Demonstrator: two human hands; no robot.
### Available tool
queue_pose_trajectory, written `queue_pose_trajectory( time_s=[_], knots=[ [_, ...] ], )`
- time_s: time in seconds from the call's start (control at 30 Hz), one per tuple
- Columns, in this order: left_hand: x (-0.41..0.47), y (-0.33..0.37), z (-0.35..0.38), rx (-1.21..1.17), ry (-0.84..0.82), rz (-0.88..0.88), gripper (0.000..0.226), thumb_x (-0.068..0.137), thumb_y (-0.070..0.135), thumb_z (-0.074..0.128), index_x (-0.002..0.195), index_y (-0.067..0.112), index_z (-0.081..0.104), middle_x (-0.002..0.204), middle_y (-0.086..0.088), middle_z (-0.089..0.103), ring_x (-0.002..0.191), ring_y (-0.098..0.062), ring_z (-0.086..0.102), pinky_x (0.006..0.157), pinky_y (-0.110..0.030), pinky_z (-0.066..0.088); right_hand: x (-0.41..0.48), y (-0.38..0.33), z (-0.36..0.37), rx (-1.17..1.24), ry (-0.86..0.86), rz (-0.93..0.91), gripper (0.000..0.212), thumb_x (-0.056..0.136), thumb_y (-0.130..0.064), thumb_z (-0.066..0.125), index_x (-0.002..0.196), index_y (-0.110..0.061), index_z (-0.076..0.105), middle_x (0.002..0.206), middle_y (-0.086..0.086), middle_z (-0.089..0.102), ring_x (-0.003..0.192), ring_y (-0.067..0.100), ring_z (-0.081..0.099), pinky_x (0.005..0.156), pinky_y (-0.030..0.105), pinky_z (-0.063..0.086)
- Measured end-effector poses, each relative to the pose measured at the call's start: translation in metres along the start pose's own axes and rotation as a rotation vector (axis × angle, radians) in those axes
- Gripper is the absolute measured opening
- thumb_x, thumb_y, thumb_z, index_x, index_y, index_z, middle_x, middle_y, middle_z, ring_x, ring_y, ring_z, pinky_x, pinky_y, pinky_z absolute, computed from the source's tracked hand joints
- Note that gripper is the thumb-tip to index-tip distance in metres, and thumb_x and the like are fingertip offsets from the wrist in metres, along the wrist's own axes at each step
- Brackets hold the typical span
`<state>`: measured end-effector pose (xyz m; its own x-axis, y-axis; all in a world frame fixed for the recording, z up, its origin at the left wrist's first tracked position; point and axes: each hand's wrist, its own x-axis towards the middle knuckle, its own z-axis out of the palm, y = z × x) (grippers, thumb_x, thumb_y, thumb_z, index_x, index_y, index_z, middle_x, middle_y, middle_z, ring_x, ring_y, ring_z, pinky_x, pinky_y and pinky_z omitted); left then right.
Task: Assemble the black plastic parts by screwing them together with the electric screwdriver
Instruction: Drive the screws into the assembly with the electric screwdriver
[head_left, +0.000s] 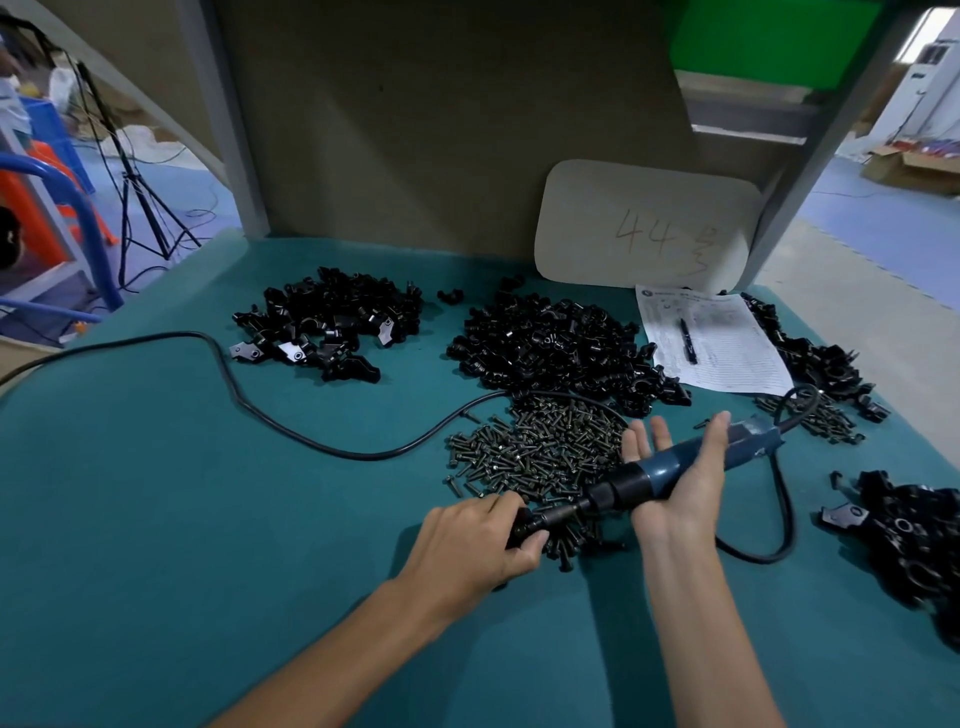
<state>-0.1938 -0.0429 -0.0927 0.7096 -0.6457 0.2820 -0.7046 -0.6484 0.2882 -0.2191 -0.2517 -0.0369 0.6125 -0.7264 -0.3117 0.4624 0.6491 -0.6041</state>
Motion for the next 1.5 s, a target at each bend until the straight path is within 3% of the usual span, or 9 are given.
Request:
queue_pose_trajectory(
  time_s=[0.1,0.2,0.47,0.6,0.8,1.07,1.5],
  knots=[
    [-0.001,-0.002,0.003,0.036,0.034,0.043,0.061,0.091,0.081,0.021,0.091,0.026,0.046,0.081,0.013,0.058,0.071,-0.011,0.051,0.055,-0.028,0.038,-0.001,0.003,0.001,-0.003,0.031,-0.006,0.064,0.079,-0.052,0.084,0.122,-0.017,0.051,0.073,-0.002,0.062,0.061,0.011,0.060,0.058,0.027,0.055],
    [-0.001,-0.003,0.003,0.038,0.063,0.033,0.060,0.088,0.083,0.033,0.089,0.026,0.050,0.078,0.013,0.060,0.070,-0.011,0.054,0.055,-0.028,0.039,-0.003,0.007,-0.001,-0.004,0.091,-0.024,0.049,0.082,-0.045,0.084,0.104,-0.017,0.050,0.065,-0.004,0.057,0.054,0.011,0.053,0.051,0.025,0.049],
    [-0.003,-0.001,0.002,0.062,0.075,-0.040,0.043,0.086,0.068,0.023,0.088,0.028,0.038,0.081,0.012,0.056,0.075,-0.013,0.053,0.060,-0.030,0.038,-0.006,0.013,-0.002,0.006,0.210,-0.069,0.035,0.084,-0.022,0.074,0.104,-0.014,0.046,0.058,-0.002,0.054,0.048,0.013,0.050,0.051,0.027,0.046],
    [-0.003,-0.001,0.002,0.047,0.124,-0.016,0.039,0.086,0.064,0.030,0.084,0.026,0.039,0.075,0.009,0.060,0.070,-0.016,0.059,0.054,-0.028,0.036,-0.009,0.013,0.002,-0.015,0.213,-0.085,0.034,0.085,-0.021,0.071,0.107,-0.014,0.046,0.056,-0.003,0.054,0.047,0.013,0.050,0.051,0.026,0.047],
    [-0.003,0.002,-0.001,0.063,0.250,0.034,0.031,0.078,0.054,0.048,0.072,0.026,0.036,0.055,0.013,0.051,0.048,-0.012,0.051,0.040,-0.021,0.034,-0.012,0.014,0.003,-0.038,0.224,-0.075,0.029,0.087,-0.021,0.071,0.105,-0.016,0.048,0.059,-0.002,0.053,0.047,0.013,0.050,0.050,0.027,0.047],
    [-0.003,0.002,0.000,0.064,0.307,0.052,0.032,0.079,0.054,0.048,0.074,0.026,0.034,0.053,0.012,0.051,0.047,-0.012,0.049,0.038,-0.022,0.036,-0.015,0.014,0.007,-0.046,0.221,-0.094,0.027,0.086,-0.021,0.071,0.102,-0.016,0.049,0.057,-0.002,0.054,0.046,0.012,0.051,0.049,0.026,0.047],
    [-0.004,0.002,-0.001,0.114,0.282,0.027,0.032,0.080,0.052,0.046,0.070,0.022,0.052,0.054,0.011,0.052,0.047,-0.012,0.050,0.038,-0.024,0.038,-0.016,0.017,0.008,-0.057,0.250,-0.080,0.028,0.087,-0.021,0.072,0.105,-0.016,0.050,0.061,-0.001,0.054,0.046,0.012,0.051,0.049,0.026,0.048]
  ],
)
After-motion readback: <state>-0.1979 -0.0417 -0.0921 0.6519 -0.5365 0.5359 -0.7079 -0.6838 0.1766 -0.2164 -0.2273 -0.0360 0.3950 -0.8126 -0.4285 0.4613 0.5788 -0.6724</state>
